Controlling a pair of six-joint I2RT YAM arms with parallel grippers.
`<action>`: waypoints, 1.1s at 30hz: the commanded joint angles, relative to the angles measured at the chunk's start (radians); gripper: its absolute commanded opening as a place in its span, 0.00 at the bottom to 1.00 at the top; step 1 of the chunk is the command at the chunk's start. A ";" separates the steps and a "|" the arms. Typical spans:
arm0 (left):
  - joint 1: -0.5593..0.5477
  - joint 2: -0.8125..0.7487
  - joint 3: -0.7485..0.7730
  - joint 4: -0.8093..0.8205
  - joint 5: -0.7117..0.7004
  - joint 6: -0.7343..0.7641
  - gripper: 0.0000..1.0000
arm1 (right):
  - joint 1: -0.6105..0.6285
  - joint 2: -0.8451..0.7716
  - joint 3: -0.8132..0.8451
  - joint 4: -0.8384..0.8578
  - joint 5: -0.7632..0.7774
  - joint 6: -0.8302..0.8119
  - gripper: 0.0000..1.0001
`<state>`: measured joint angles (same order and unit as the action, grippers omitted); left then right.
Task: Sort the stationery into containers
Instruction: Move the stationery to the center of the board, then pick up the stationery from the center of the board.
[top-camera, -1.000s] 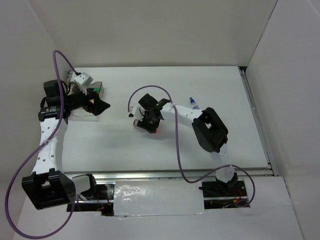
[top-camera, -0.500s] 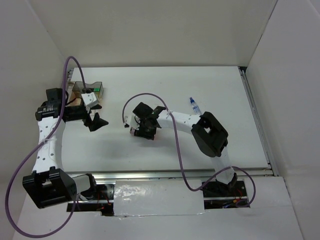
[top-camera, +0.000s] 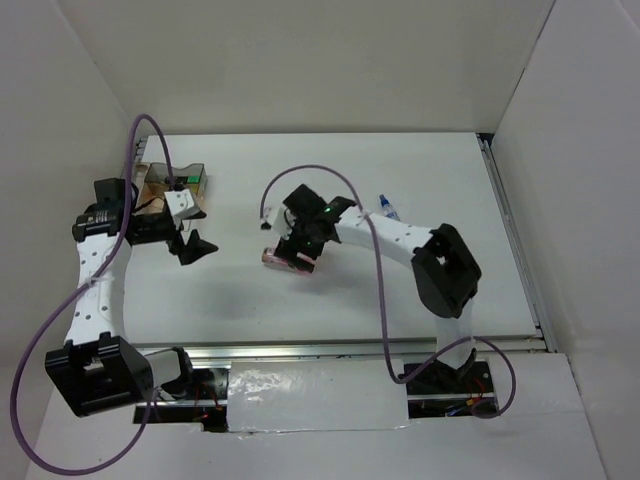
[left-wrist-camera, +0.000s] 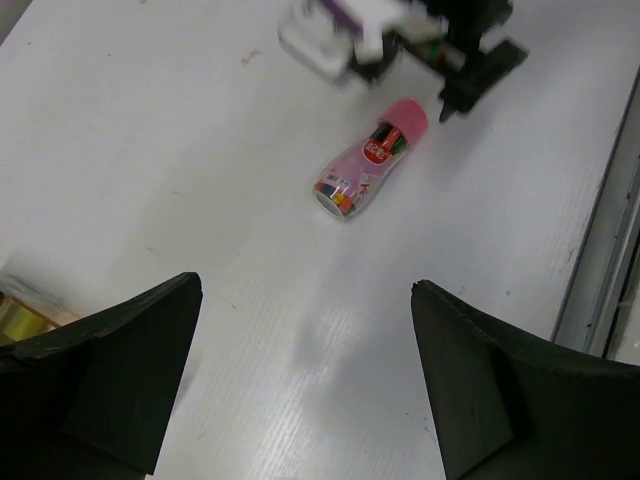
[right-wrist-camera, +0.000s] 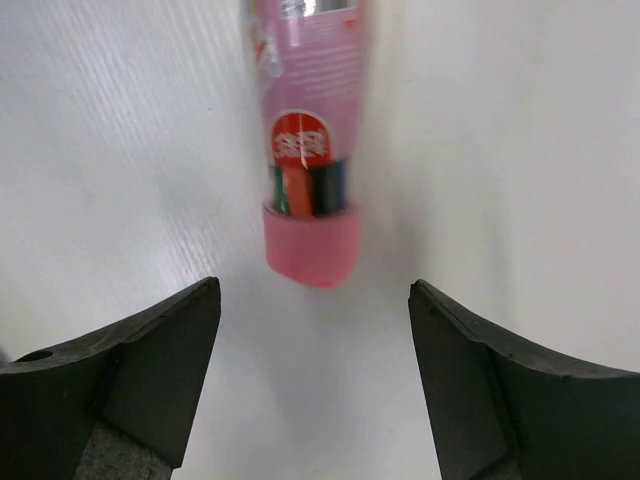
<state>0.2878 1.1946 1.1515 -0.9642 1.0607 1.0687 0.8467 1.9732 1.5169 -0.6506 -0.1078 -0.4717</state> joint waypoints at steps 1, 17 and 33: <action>-0.042 0.039 0.024 0.110 -0.011 0.004 0.98 | -0.109 -0.221 0.017 0.014 -0.120 0.091 0.82; -0.584 0.672 0.424 0.087 -0.510 0.250 0.85 | -0.716 -0.615 -0.267 0.108 -0.540 0.424 0.81; -0.717 0.761 0.413 -0.010 -0.587 0.243 0.74 | -0.744 -0.649 -0.320 0.118 -0.561 0.426 0.81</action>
<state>-0.4255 1.9732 1.5810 -0.9302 0.4706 1.3045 0.1104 1.3537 1.1984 -0.5678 -0.6411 -0.0593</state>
